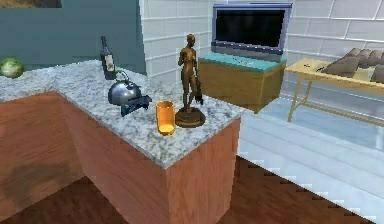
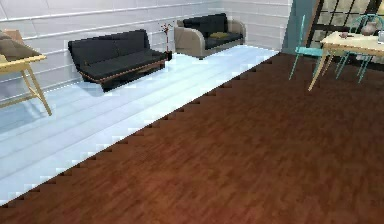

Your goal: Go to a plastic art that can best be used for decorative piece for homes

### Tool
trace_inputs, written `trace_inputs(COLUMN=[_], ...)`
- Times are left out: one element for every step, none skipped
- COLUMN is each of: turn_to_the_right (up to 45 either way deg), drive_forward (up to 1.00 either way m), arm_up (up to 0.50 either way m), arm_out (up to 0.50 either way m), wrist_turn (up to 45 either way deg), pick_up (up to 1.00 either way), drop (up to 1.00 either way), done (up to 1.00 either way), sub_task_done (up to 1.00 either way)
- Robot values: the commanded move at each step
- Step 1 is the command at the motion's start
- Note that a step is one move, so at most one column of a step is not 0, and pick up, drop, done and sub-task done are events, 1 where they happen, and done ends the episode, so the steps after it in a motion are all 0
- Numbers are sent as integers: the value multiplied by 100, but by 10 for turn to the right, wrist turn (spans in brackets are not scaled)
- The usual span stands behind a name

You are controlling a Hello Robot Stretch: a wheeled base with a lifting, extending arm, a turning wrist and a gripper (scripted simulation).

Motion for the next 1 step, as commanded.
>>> trace_inputs(turn_to_the_right=[0], drive_forward=[0], arm_up=[0], arm_out=[0], wrist_turn=[0], pick_up=[0], drop=[0], done=[100], sub_task_done=[0])
